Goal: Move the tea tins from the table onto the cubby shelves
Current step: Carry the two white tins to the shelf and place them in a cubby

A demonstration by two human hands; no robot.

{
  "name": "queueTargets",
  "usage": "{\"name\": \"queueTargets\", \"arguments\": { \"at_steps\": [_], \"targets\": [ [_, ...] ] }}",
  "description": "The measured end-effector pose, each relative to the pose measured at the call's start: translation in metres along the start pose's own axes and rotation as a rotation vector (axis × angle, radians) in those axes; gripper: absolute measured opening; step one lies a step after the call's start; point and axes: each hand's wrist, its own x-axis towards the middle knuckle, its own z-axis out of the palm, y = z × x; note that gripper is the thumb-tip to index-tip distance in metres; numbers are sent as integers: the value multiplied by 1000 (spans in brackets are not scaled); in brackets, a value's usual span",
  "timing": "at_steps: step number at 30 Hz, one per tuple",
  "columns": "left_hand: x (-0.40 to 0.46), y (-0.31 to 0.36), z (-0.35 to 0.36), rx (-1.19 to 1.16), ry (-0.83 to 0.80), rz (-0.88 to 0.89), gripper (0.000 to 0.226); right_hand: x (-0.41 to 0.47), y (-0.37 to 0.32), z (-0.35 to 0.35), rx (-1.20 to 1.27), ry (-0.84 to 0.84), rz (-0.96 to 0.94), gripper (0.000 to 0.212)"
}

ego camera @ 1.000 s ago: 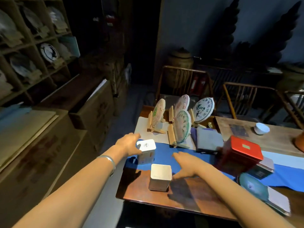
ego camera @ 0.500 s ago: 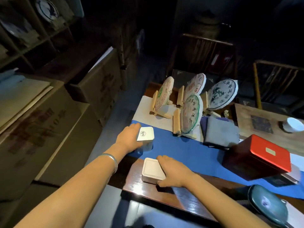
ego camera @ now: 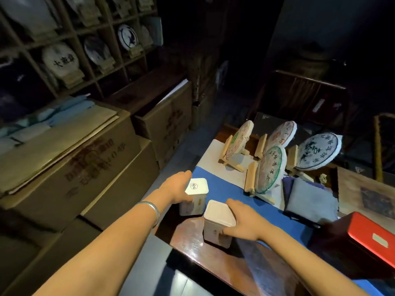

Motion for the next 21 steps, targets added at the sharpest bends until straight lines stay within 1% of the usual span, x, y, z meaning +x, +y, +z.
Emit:
{"name": "queueTargets", "arguments": {
  "at_steps": [4,6,9,14,18,21],
  "targets": [
    [-36,-24,-31,-92,33,-39,59,11,-19,-27,-8,40,-103,45],
    [-62,-39,-51,-112,69,-59,56,20,-42,-37,-14,50,-155,49],
    [-107,-66,-82,-158,113,-141,55,35,-88,-48,-65,76,-262,51],
    [-203,-117,-133,-221,216,-271,55,57,-192,-59,-150,57,-454,38],
    [-305,-156,-173,-228,367,-379,50,66,-293,-51,-170,6,-584,47],
    [-391,-187,-191,-320,488,-476,51,67,-377,-31,-190,-9,-668,47]
  ]
}}
